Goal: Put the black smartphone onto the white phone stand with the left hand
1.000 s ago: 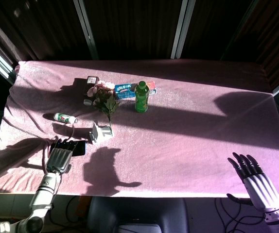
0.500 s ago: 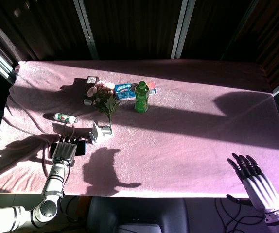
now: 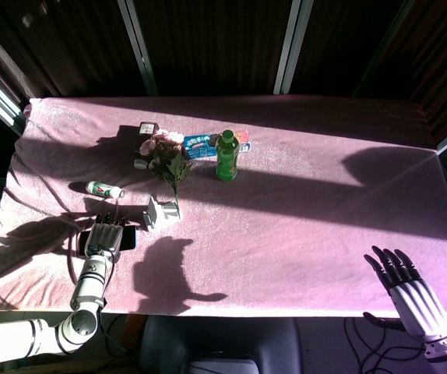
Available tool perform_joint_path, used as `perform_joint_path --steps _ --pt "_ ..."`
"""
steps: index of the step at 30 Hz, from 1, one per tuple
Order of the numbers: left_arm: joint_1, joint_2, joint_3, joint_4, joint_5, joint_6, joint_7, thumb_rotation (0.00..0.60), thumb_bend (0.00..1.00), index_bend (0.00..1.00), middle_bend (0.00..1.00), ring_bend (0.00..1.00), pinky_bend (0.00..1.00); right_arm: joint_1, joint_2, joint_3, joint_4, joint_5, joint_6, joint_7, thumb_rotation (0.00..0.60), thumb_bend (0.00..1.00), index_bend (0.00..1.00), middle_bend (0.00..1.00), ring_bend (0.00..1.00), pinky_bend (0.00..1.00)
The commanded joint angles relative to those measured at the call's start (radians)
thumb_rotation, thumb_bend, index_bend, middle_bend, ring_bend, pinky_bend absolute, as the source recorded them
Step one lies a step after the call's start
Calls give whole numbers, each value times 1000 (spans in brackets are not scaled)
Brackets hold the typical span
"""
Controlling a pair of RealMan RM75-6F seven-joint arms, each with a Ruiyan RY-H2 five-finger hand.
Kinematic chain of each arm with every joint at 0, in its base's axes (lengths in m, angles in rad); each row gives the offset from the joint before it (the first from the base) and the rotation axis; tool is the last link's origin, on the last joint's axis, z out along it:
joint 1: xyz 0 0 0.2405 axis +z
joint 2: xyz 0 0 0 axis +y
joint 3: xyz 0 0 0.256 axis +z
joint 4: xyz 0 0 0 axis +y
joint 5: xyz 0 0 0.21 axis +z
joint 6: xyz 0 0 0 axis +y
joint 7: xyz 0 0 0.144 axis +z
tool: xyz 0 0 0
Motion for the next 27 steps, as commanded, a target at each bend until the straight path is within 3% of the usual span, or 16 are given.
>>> perform_joint_path --steps 1,6,10,14,16,18,23,27 --pt "-11 1 7 7 -14 -3 -1 600 309 120 227 31 0 0 -1 0 0 1 -1 0 600 128 0 0 0 0" --pt "-31 11 10 15 -55 -21 -10 600 309 171 317 83 3 2 -2 0 0 2 -5 -4 600 128 0 0 0 0" --pt "-46 19 15 25 -88 -43 -16 600 310 331 541 210 26 4 -1 0 -2 4 -9 -5 600 128 0 0 0 0" --pt "-50 22 16 28 -95 -53 -21 600 311 420 660 293 42 4 -2 0 -2 4 -10 -6 600 127 0 0 0 0" --pt "-56 28 17 31 -110 -75 -28 600 314 523 794 397 67 5 -2 -1 -2 4 -11 -6 600 128 0 0 0 0" --pt "-64 36 20 39 -133 -104 -36 600 315 585 867 459 87 4 -2 -1 -2 5 -11 -5 600 128 0 0 0 0" --pt "-78 62 34 58 -158 -175 -70 600 323 697 982 577 123 5 -1 -1 -2 3 -9 -3 600 128 0 0 0 0" --pt "-71 91 44 46 -119 -203 -124 600 331 742 1000 645 147 4 0 -3 -1 1 -7 -2 600 128 0 0 0 0"
